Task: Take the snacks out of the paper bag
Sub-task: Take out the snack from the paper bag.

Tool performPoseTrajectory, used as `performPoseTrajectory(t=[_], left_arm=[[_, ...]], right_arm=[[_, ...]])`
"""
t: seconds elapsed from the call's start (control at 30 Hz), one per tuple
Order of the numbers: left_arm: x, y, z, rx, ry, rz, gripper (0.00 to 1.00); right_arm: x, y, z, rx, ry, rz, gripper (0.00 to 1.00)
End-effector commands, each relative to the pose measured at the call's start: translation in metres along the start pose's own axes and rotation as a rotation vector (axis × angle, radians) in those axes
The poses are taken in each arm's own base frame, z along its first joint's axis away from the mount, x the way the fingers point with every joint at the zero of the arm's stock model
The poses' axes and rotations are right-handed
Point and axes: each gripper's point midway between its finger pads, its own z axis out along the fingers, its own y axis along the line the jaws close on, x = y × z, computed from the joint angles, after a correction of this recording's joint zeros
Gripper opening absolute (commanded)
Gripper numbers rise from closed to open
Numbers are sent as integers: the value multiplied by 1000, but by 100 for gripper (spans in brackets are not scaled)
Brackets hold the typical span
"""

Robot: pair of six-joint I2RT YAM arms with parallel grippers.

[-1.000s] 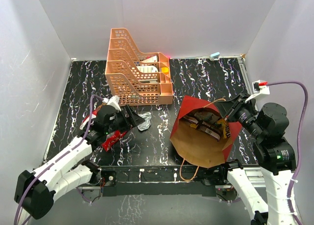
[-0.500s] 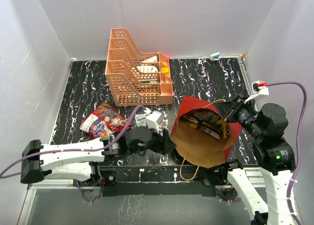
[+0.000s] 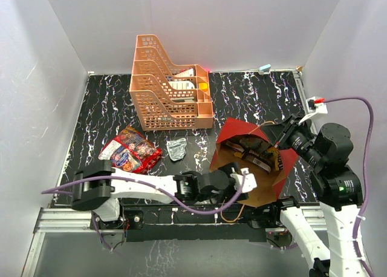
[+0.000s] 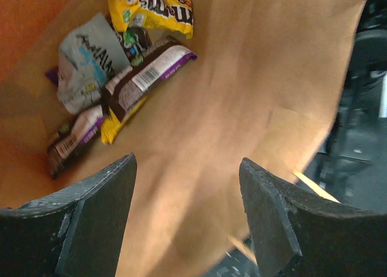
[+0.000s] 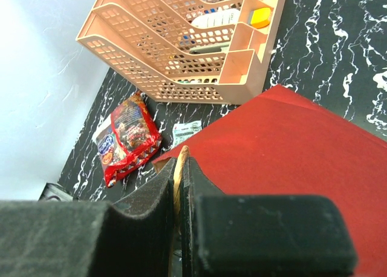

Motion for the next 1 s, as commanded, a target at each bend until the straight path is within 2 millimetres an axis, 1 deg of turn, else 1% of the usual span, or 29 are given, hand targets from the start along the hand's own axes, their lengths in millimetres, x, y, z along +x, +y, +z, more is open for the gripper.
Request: performPoseTrajectory(t=[0.0, 0.07, 0.1, 0.13, 0.23, 0.3, 0.43, 0.53, 0.67, 0.83, 0.9, 0.97], left_arm=[[-36, 6, 33, -13, -90, 347, 67], [-40, 10, 45, -51, -118, 375, 67], [-49, 13, 50, -84, -177, 378, 67], [-50, 17, 54, -103, -203, 395, 67], [-43, 27, 75, -129, -205, 450, 63], [-34, 29, 89, -105, -186, 477, 60], [-13, 31, 110, -32, -146, 530, 61], [-1, 41, 121, -16, -129, 536, 66], [12, 53, 135, -4, -102, 565, 66], [26, 58, 152, 8, -79, 583, 64], [24, 63, 154, -24, -97, 569, 60], [14, 66, 146, -40, -129, 543, 60]], right_arm=[[-22, 21, 4, -93, -41, -53, 7], [-24, 23, 7, -103, -34, -55, 7], [-26, 24, 7, -106, -37, -58, 7], [-29, 24, 8, -106, -40, -59, 7], [-34, 26, 9, -107, -50, -67, 7], [-38, 28, 9, -108, -55, -72, 7], [-41, 30, 8, -110, -60, -78, 7], [-45, 32, 6, -112, -72, -82, 7], [-49, 34, 6, -116, -76, -85, 7], [-50, 34, 8, -117, -72, -91, 7], [-51, 34, 9, -116, -72, -91, 7], [-51, 34, 9, -116, -71, -90, 7]])
